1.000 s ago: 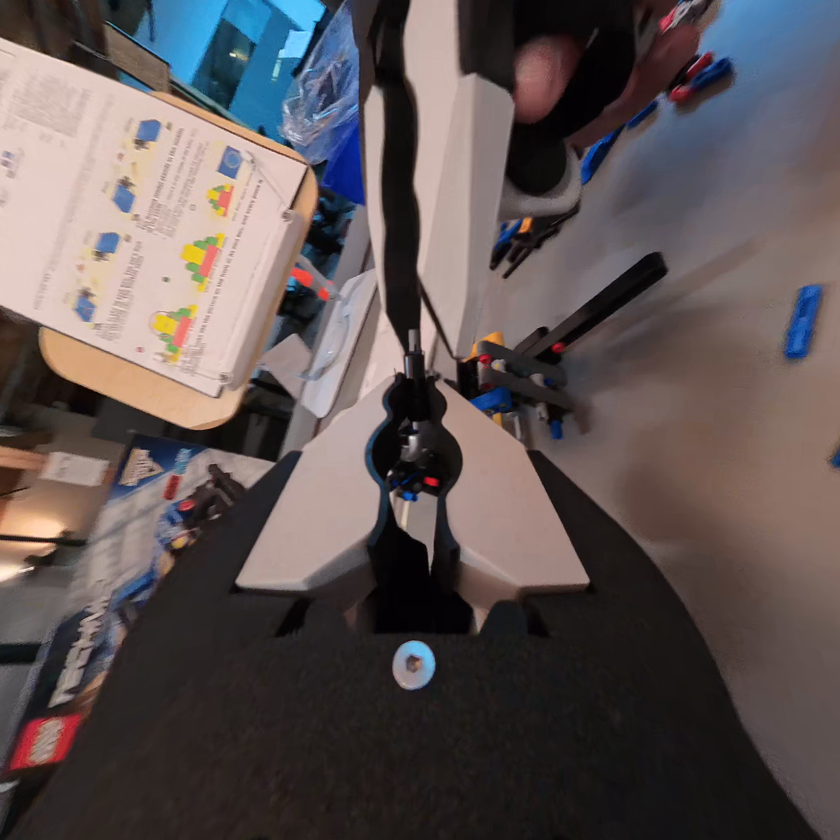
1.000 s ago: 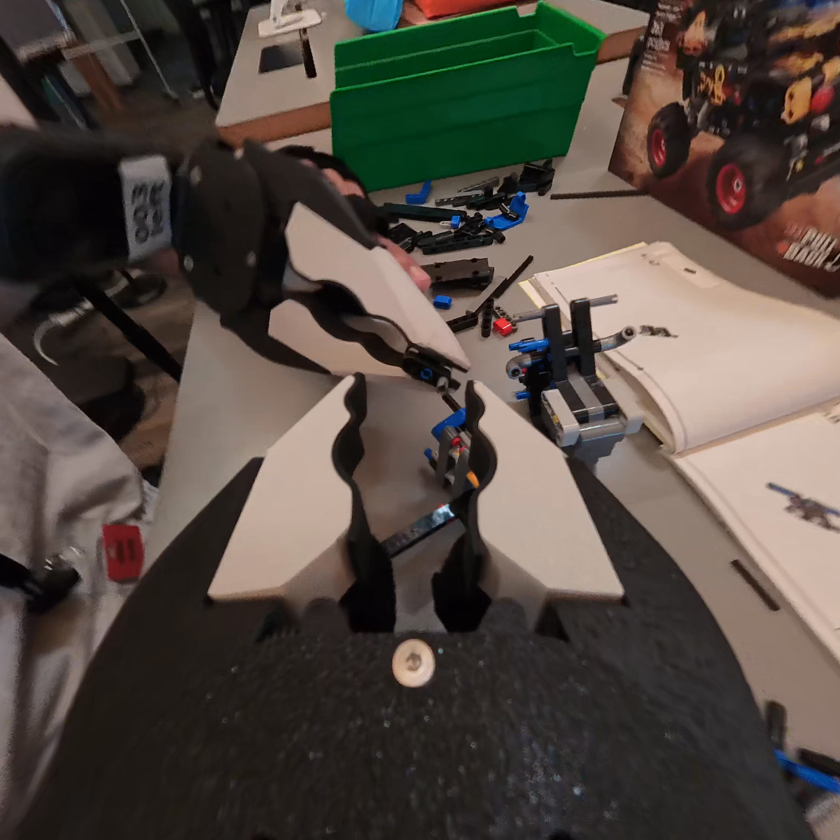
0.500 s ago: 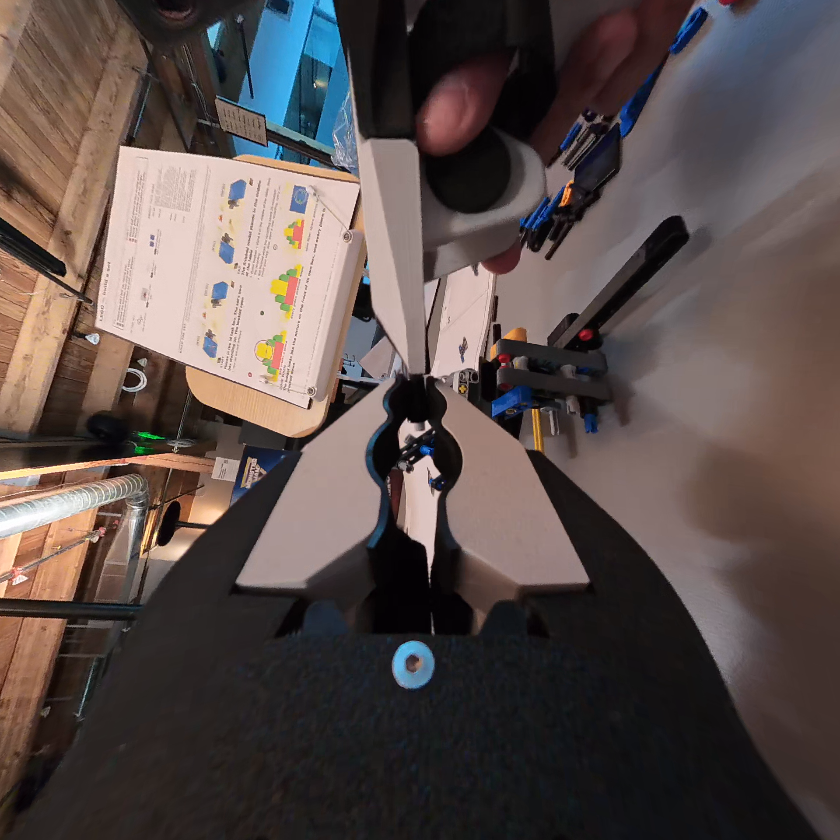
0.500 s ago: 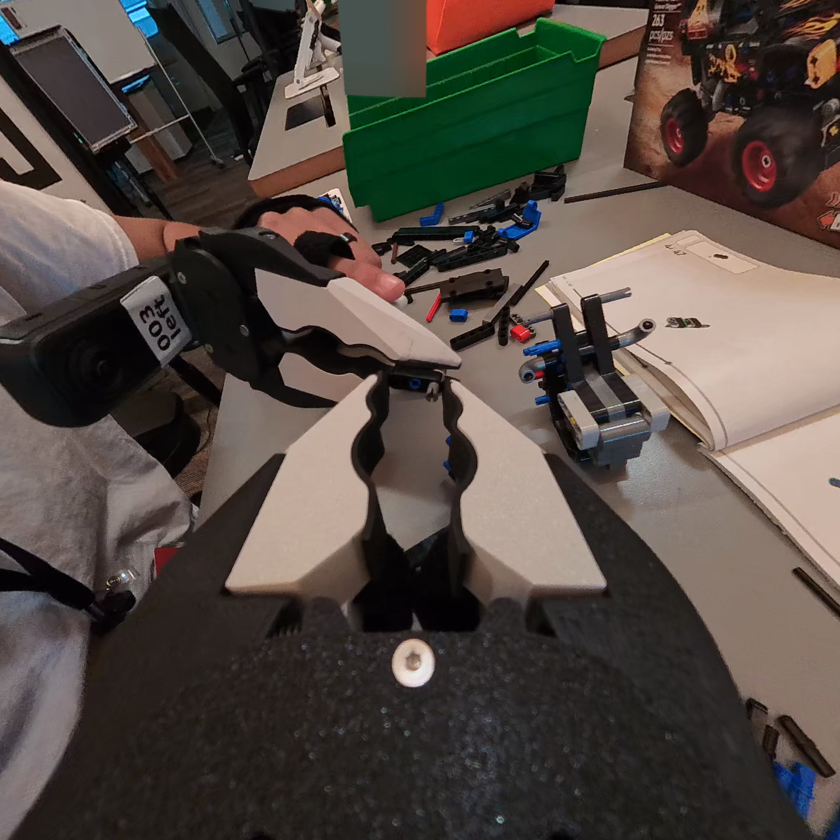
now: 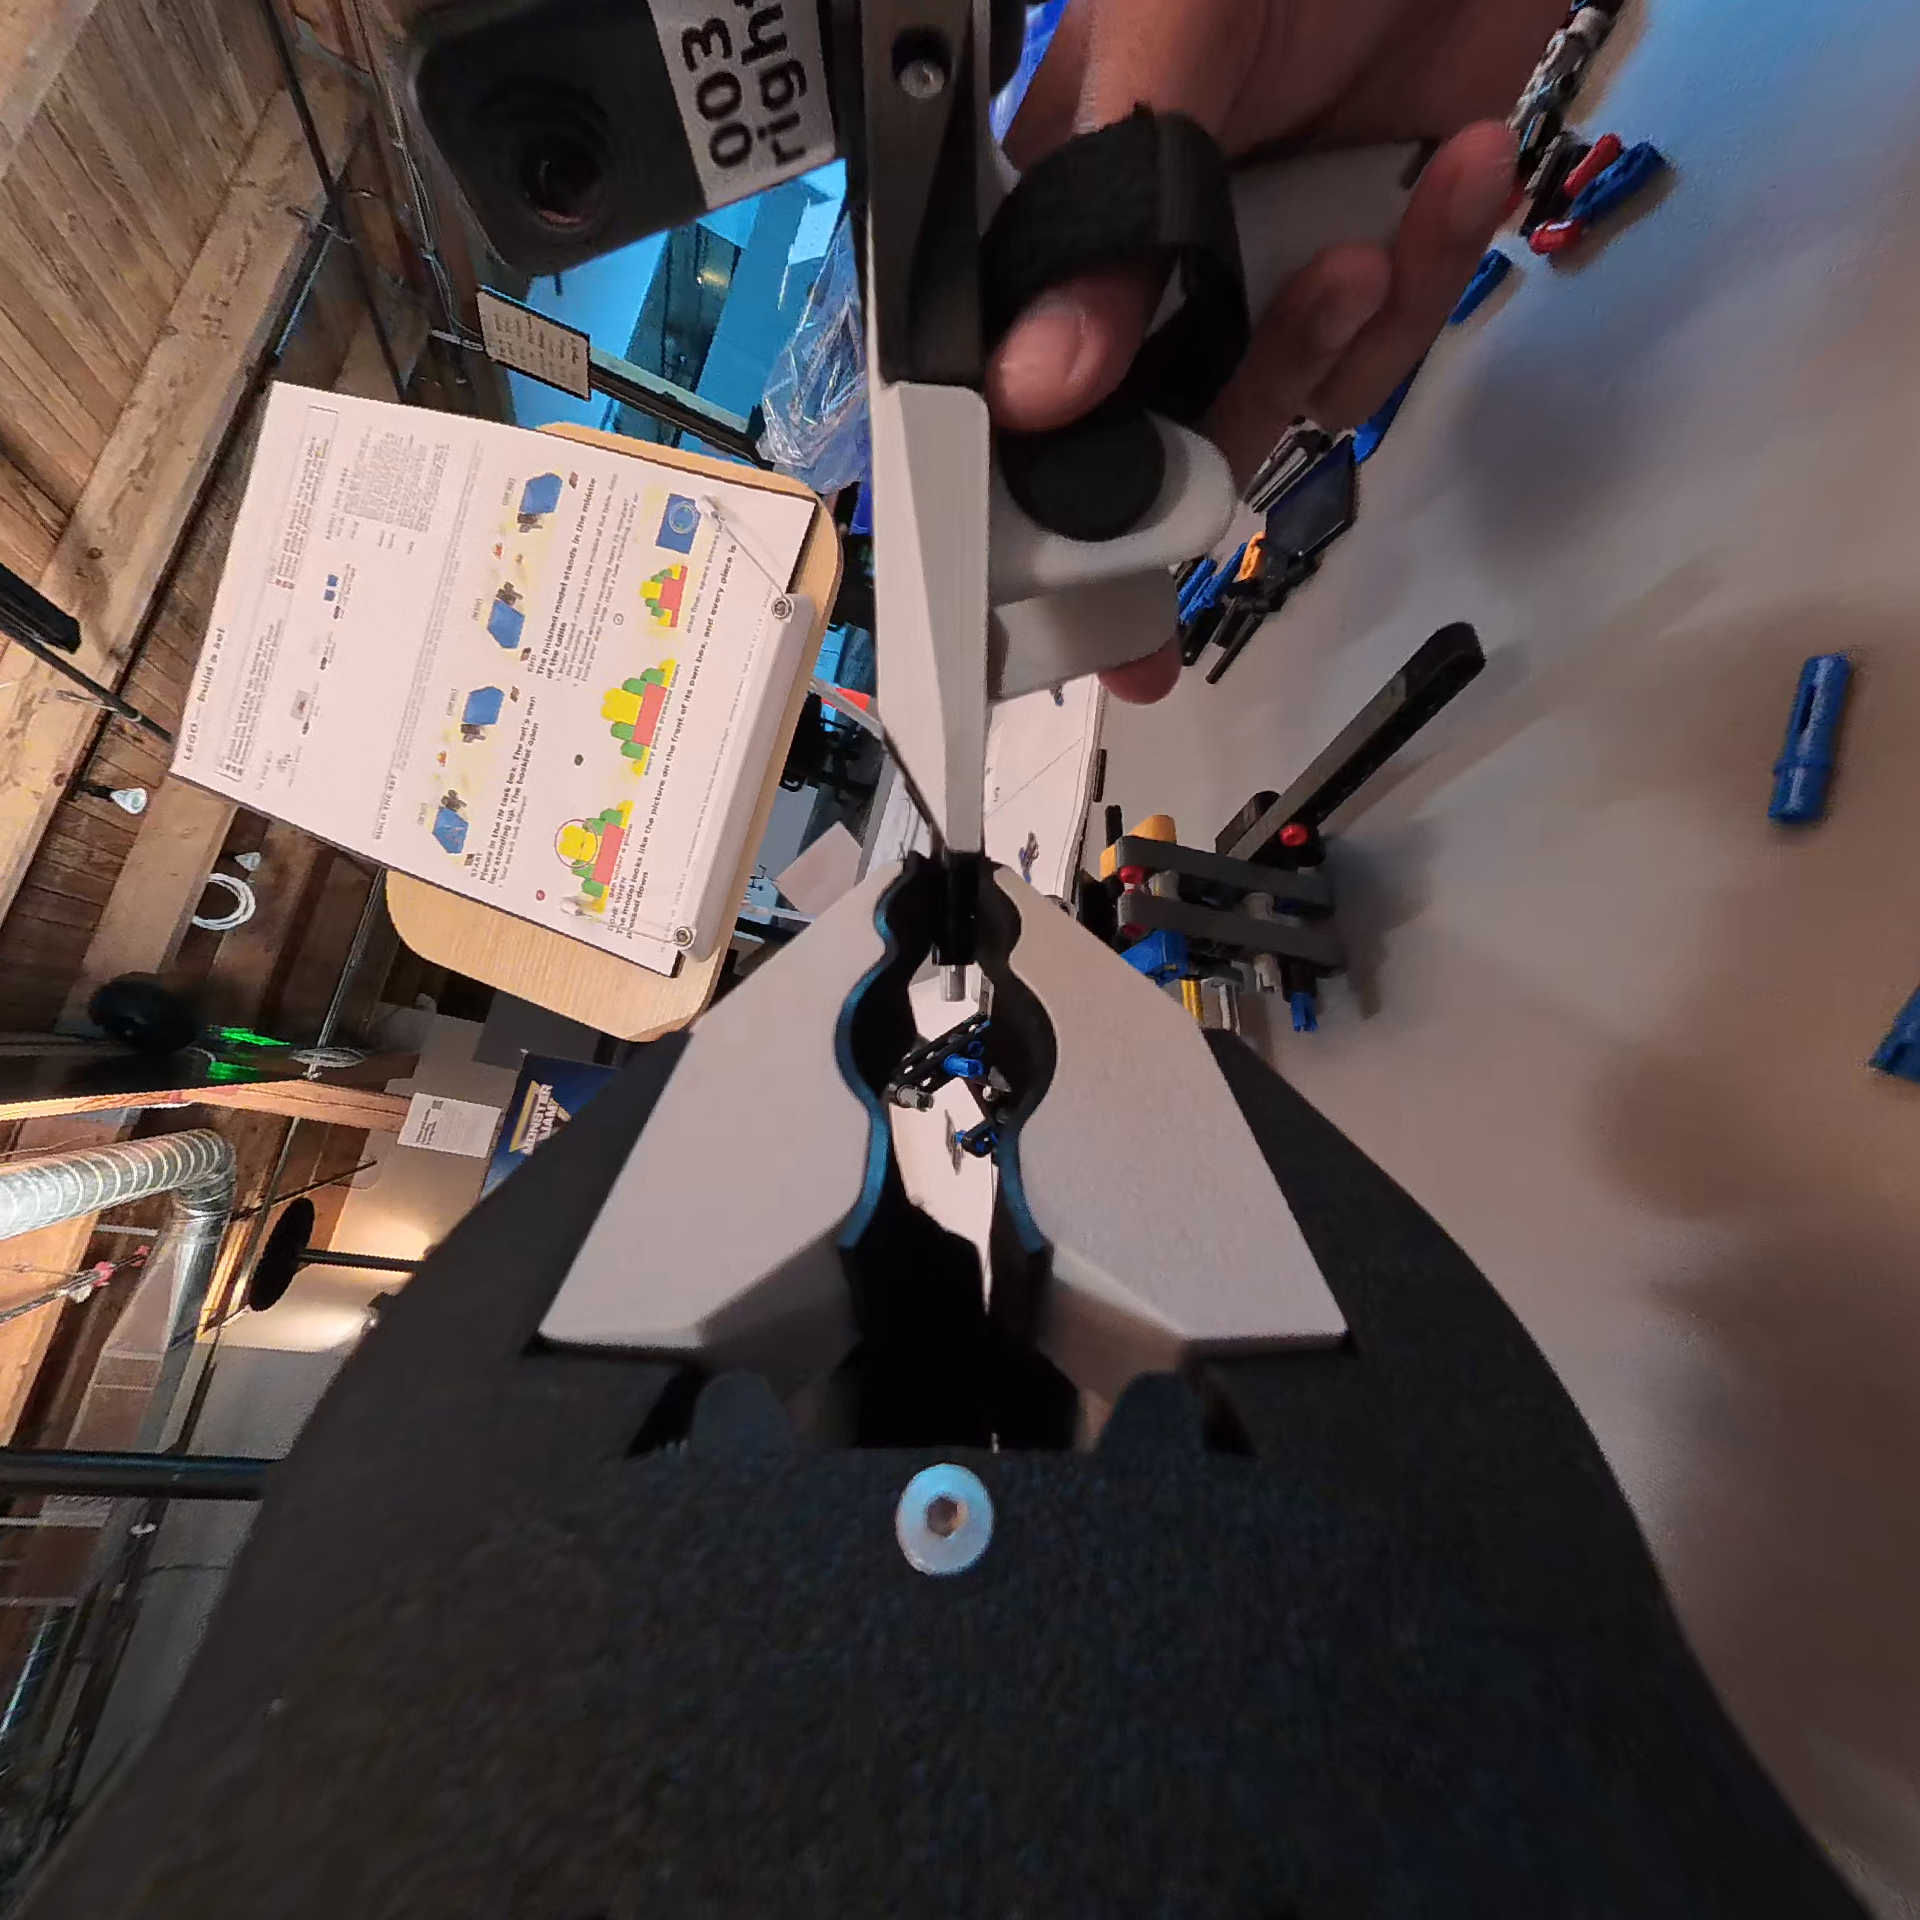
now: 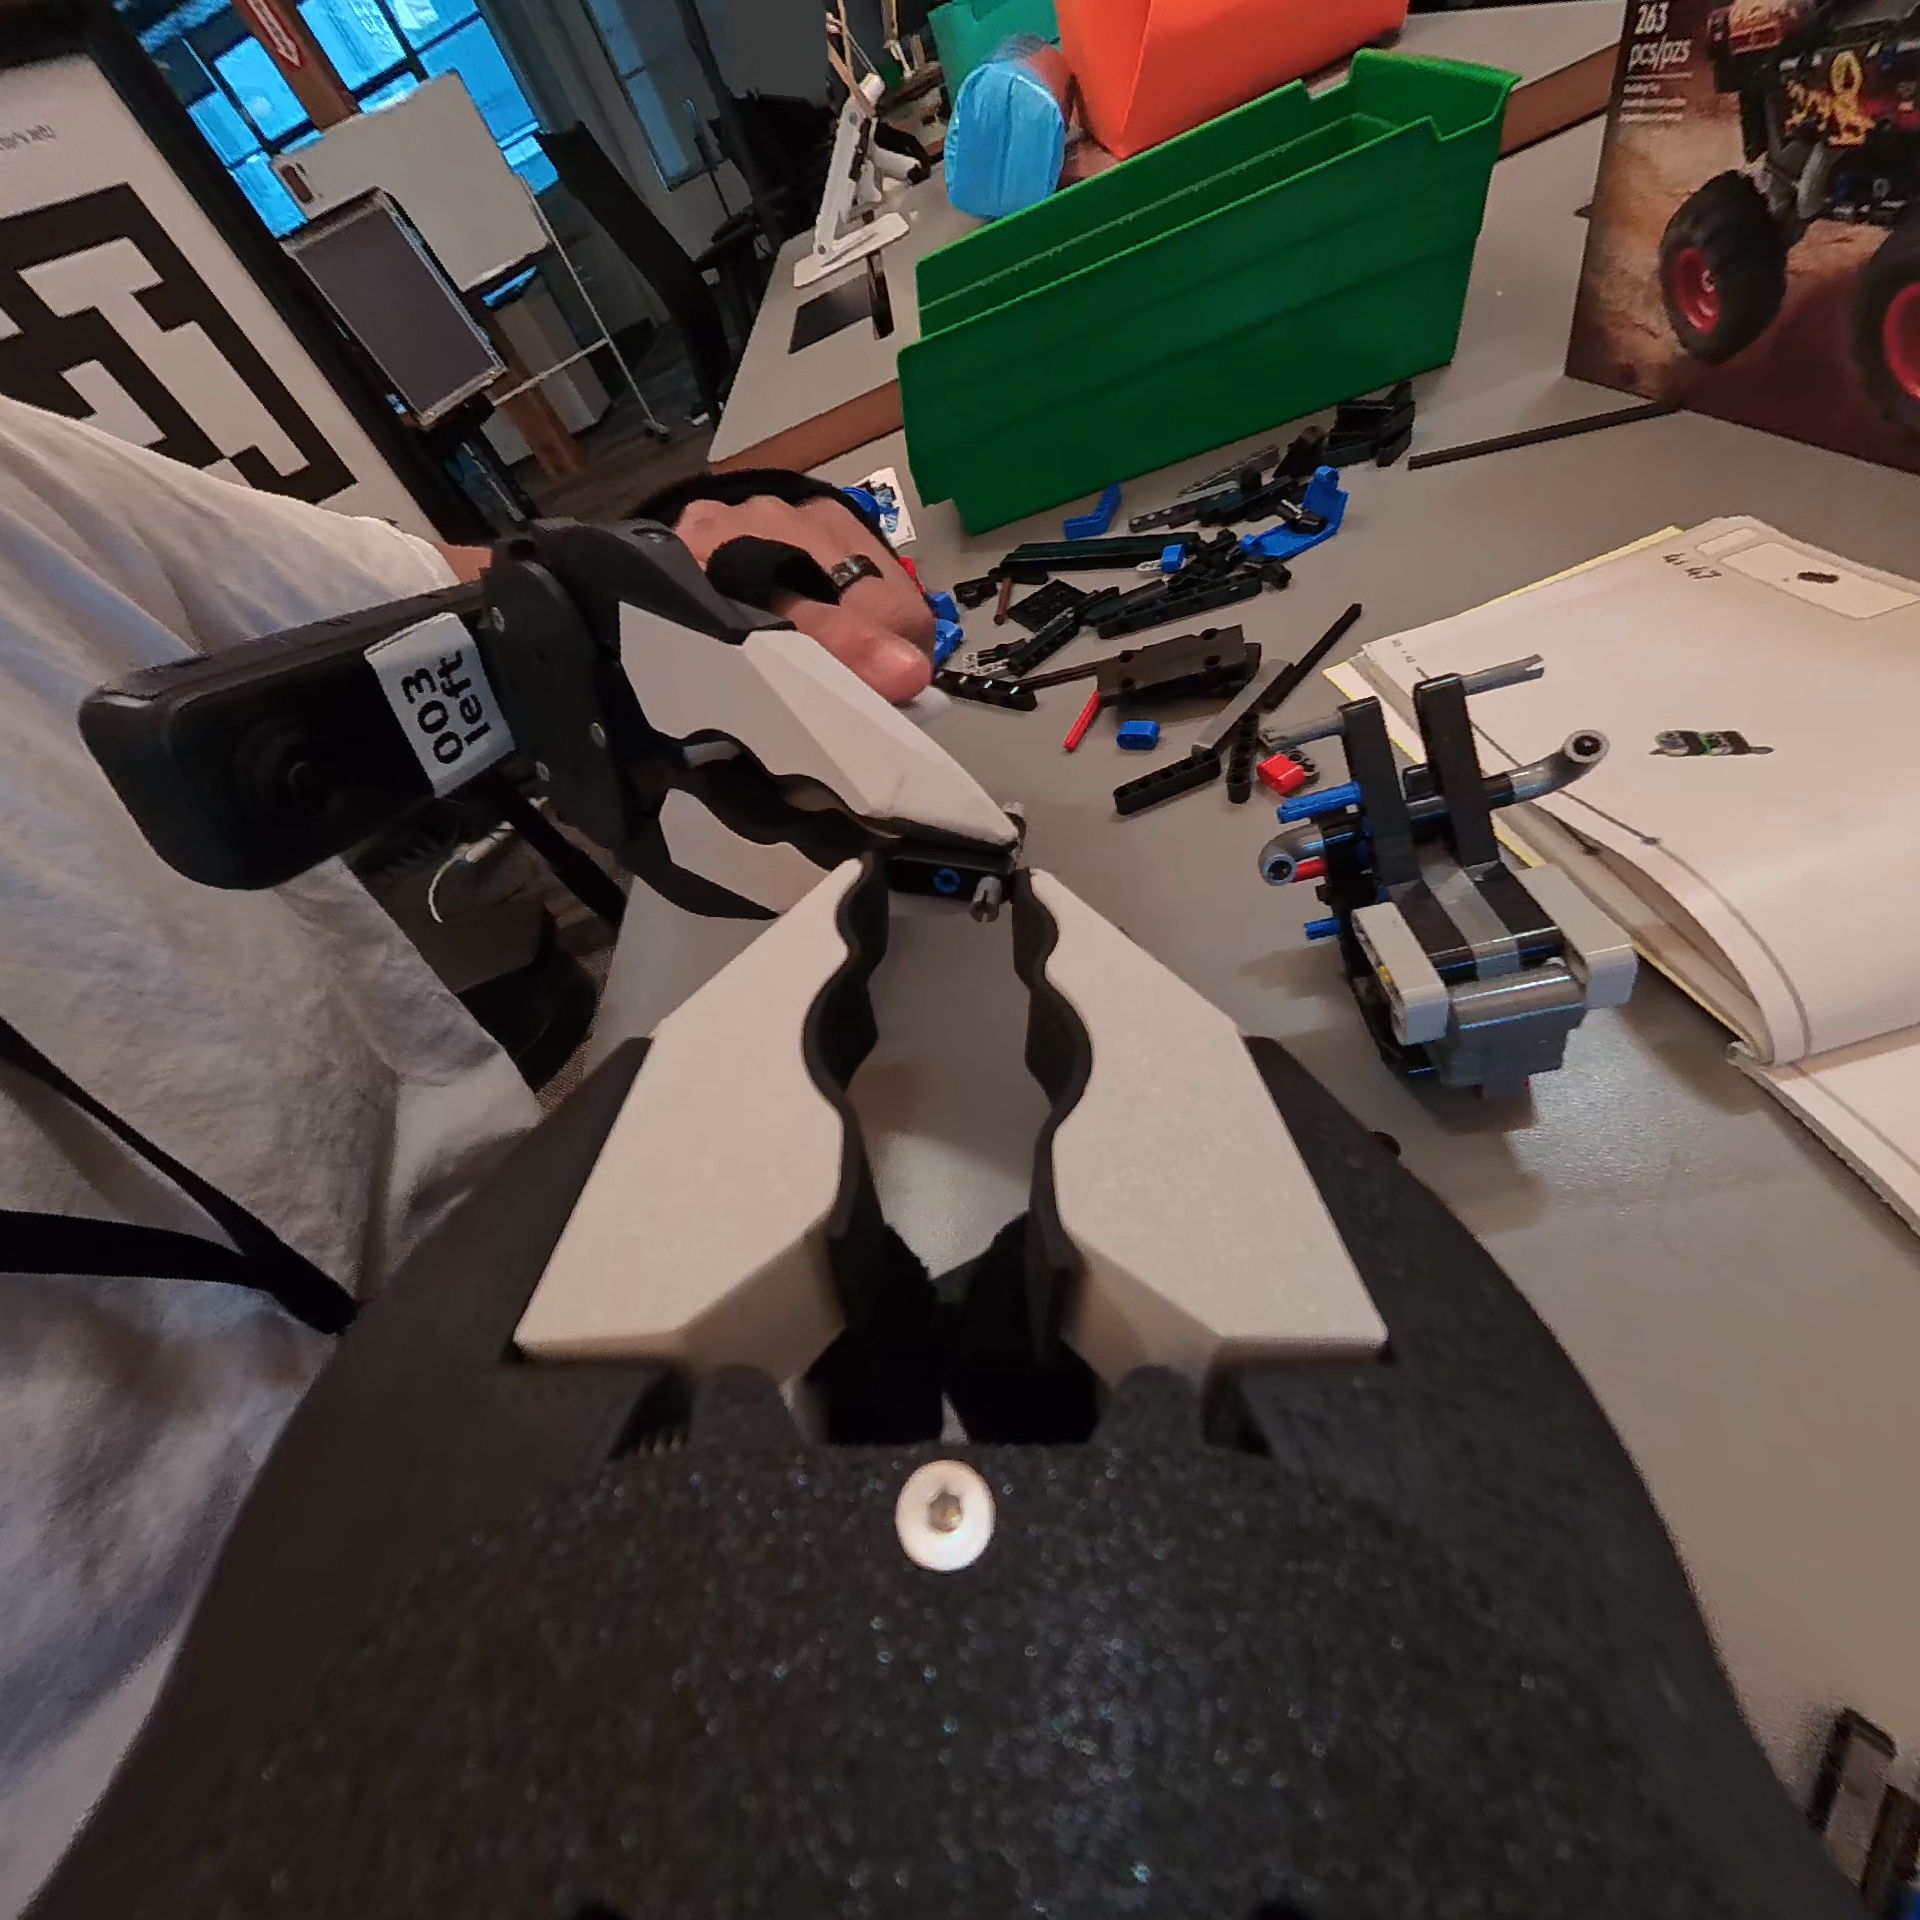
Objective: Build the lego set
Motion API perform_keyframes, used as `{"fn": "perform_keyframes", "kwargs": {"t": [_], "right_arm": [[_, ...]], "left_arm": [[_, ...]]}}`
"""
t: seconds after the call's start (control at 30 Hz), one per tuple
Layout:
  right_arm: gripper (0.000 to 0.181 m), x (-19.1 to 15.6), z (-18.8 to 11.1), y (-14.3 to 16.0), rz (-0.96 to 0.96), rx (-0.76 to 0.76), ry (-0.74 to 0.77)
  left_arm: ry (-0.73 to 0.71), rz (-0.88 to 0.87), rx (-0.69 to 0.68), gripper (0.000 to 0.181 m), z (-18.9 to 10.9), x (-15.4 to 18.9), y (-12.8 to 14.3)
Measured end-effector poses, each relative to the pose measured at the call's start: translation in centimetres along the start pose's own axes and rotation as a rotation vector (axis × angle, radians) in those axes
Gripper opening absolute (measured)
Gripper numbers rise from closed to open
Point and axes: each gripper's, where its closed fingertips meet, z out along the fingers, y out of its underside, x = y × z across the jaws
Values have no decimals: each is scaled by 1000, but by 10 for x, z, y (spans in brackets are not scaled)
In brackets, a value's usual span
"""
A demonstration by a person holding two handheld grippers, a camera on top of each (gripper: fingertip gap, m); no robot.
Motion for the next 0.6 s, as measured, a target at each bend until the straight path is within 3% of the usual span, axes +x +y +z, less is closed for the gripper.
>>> {"fn": "perform_keyframes", "kwargs": {"t": [0.3, 0.47, 0.6], "right_arm": [[31, 3, -11, -9, -86, 16, 58], [35, 9, -1, -3, -30, 4, 90], [24, 7, 3, -1, -2, 11, 77]], "left_arm": [[105, -242, 37, 5, 4, 1, 6], [32, -152, 22, 5, 5, 0, 4], [-13, -99, 2, 5, 6, 0, 4]]}}
